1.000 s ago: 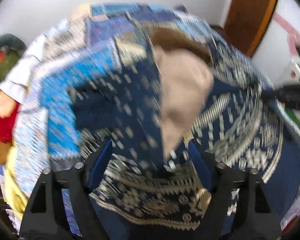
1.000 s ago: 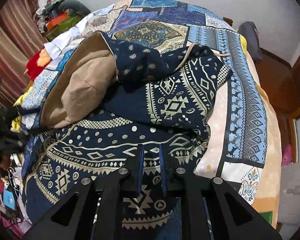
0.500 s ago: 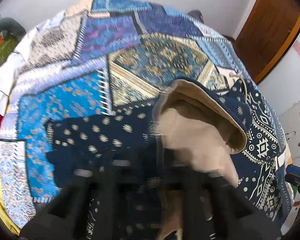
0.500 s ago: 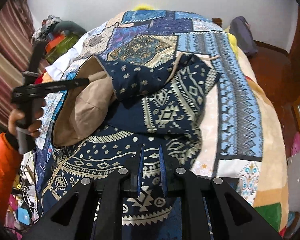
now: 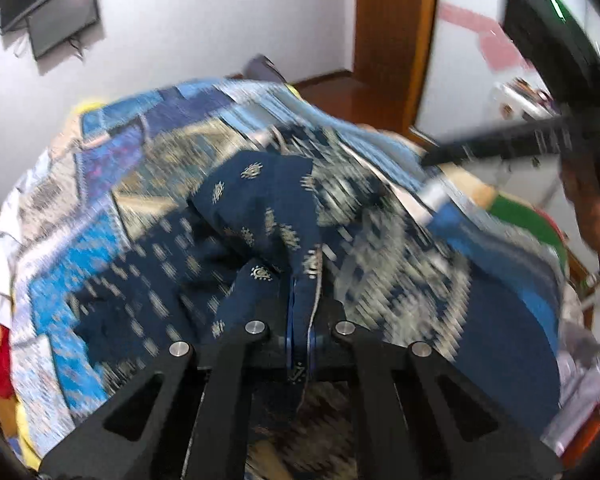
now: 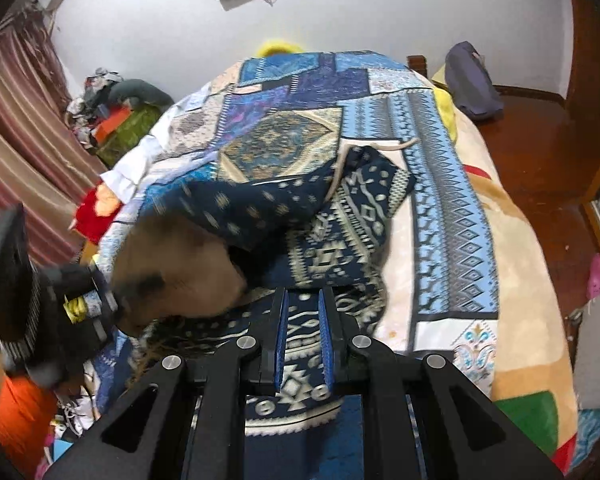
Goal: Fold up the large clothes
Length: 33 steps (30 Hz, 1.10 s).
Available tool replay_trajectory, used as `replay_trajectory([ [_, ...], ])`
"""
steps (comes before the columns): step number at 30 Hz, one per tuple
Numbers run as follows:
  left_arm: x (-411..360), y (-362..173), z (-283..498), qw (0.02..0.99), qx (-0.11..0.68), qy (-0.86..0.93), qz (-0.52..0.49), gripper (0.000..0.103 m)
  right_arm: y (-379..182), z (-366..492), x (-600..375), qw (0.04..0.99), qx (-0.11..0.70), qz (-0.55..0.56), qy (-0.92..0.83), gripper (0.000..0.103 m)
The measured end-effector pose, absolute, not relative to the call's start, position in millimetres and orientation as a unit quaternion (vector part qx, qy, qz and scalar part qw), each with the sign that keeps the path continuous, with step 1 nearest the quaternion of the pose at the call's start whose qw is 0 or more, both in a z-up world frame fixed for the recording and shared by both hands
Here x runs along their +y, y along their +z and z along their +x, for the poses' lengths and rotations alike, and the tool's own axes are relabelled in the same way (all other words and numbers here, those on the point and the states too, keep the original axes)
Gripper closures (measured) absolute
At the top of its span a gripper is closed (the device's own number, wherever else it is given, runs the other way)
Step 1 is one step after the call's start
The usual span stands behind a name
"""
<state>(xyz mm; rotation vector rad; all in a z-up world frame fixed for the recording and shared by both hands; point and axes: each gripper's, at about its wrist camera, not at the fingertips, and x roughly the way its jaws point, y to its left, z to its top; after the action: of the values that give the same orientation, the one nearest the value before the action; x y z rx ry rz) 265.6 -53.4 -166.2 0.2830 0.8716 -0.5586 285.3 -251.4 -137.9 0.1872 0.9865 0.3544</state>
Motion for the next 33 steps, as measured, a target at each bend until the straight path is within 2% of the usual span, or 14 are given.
replay_trajectory([
  [2,-54.7,-183.4,250.9,0.842,0.444,-0.275,0.134,0.098,-133.3,278.0,-242.1,0.863,0.467,0.076,0.176,0.092],
  [4,-53.5,-195.3,241.8,0.832,0.466,-0.270,0.132,0.088,-130.0,272.4,-232.8,0.864,0.465,0.063,0.182,0.092],
  [5,-52.4,-199.1,238.4,0.828,0.475,-0.268,0.130,0.077,-128.6,269.8,-227.9,0.864,0.464,0.059,0.187,0.092],
  [7,-43.5,-199.0,227.0,0.832,0.475,-0.259,0.121,0.069,-125.9,266.4,-219.5,0.864,0.462,0.051,0.194,0.092],
  [8,-40.2,-196.9,224.8,0.834,0.474,-0.257,0.118,0.062,-124.0,265.9,-213.6,0.864,0.460,0.046,0.198,0.092],
  [10,-25.5,-184.2,219.7,0.843,0.467,-0.246,0.107,0.045,-118.7,266.3,-199.8,0.865,0.455,0.034,0.207,0.092],
  [11,-16.6,-175.8,217.3,0.853,0.457,-0.228,0.105,0.033,-115.8,267.2,-191.8,0.866,0.452,0.028,0.211,0.092],
  [12,-6.5,-167.8,215.5,0.863,0.445,-0.215,0.102,0.030,-113.6,268.7,-186.0,0.867,0.449,0.024,0.216,0.092],
  [14,12.3,-153.0,214.0,0.878,0.426,-0.200,0.089,0.029,-109.0,272.5,-168.9,0.868,0.441,0.011,0.228,0.092],
  [18,46.5,-138.5,226.1,0.902,0.401,-0.144,0.070,0.015,-115.1,285.2,-128.3,0.865,0.437,-0.021,0.246,0.092],
  [20,60.5,-143.2,238.3,0.906,0.402,-0.113,0.062,0.014,-130.8,293.4,-110.4,0.859,0.450,-0.049,0.238,0.092],
  [27,76.9,-239.2,298.6,0.852,0.518,-0.049,0.061,0.014,-222.1,306.2,-98.6,0.824,0.508,-0.195,0.158,0.092],
  [29,78.2,-266.0,302.6,0.835,0.544,-0.043,0.068,0.013,-233.6,303.8,-114.0,0.822,0.513,-0.195,0.153,0.092],
  [33,104.2,-280.0,299.4,0.836,0.545,-0.054,-0.008,0.006,-232.0,307.2,-141.3,0.817,0.531,-0.153,0.164,0.092],
])
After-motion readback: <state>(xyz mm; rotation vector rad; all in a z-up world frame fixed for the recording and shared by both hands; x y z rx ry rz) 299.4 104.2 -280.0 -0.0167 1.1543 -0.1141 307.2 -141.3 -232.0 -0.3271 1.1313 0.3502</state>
